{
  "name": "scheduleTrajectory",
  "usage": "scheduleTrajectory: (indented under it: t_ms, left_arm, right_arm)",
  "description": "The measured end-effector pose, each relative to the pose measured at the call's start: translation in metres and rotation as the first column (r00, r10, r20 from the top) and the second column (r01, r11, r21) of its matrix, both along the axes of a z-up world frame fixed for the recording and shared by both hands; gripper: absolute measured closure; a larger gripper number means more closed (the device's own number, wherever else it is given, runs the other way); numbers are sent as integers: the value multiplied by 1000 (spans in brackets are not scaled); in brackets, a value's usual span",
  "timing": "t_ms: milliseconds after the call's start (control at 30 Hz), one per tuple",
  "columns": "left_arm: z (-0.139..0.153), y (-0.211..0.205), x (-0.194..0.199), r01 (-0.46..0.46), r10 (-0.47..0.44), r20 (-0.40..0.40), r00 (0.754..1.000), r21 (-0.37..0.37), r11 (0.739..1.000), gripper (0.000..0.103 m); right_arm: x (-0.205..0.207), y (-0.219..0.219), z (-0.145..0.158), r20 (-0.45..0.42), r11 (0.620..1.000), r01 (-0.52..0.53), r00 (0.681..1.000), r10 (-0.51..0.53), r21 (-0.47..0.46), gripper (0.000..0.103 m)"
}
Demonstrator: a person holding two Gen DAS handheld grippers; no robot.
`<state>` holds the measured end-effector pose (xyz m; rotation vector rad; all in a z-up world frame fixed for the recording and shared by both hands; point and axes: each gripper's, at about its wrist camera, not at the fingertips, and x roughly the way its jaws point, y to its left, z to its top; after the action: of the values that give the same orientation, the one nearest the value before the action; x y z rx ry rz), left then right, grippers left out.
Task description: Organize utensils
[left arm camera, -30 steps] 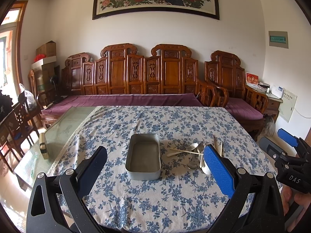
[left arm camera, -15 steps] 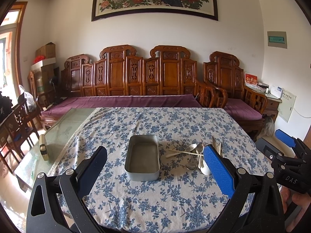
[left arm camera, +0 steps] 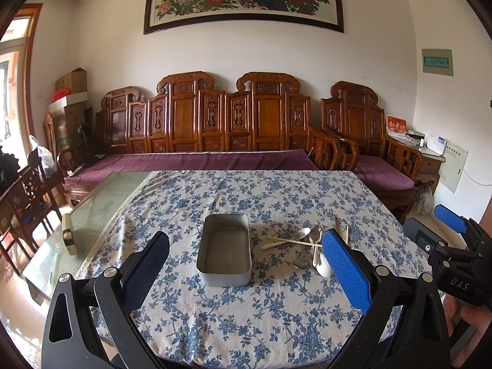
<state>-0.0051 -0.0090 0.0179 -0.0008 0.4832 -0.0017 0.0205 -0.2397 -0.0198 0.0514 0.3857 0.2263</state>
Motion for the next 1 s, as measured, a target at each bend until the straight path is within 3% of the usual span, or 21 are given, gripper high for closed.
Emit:
scheduleTrajectory:
  t_ms: [1000]
  left_arm:
    - [1, -2, -2, 2, -2, 1, 1000, 2, 1000, 6]
  right_arm:
    - [0, 1, 0, 2, 1000, 0, 1000, 0, 0, 3]
